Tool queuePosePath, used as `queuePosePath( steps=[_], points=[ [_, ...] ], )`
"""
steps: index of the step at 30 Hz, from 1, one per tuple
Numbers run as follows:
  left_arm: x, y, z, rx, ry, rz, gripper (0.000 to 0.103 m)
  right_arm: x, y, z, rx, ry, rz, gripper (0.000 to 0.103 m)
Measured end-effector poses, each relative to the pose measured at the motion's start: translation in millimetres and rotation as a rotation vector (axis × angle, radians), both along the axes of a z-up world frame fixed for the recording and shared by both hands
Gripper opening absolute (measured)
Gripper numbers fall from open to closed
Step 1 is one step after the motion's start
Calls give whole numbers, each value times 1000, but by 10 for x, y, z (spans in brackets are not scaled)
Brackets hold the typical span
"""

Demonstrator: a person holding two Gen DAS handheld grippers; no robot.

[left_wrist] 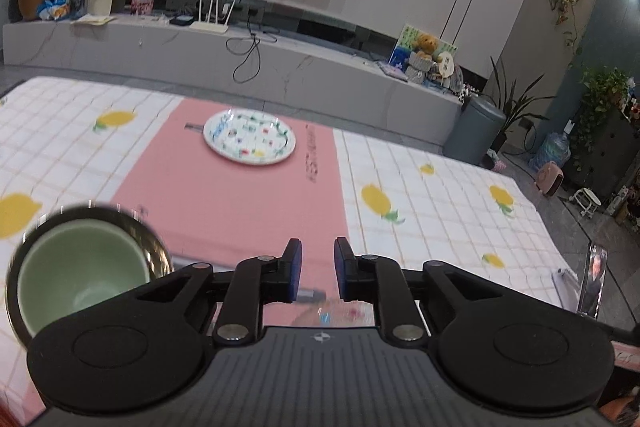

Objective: Organize plates and bowls
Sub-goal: 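Move both grippers to the white Fruity plate rim and close them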

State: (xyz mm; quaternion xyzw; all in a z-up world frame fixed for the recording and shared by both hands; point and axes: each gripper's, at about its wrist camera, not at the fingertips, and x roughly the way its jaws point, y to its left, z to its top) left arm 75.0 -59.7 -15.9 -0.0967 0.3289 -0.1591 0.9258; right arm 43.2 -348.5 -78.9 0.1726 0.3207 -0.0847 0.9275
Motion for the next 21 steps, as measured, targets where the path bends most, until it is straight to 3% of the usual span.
queuePosePath(
  steps=[4,7,12,16,21],
  points=[
    [158,16,183,-18,-17,-27,35,132,-3,110,-12,-25,-21,51],
    [307,18,344,17,-36,-66,39,271,-50,175,62,-34,-40,56],
    [655,97,576,102,-47,-96,46,621,-93,264,227,-26,-9,72],
    [1065,265,656,69,-1,-124,62,969,-85,289,306,22,11,79],
    [1744,443,475,63,184,-135,64,1421,5,214,366,90,45,80]
  ],
)
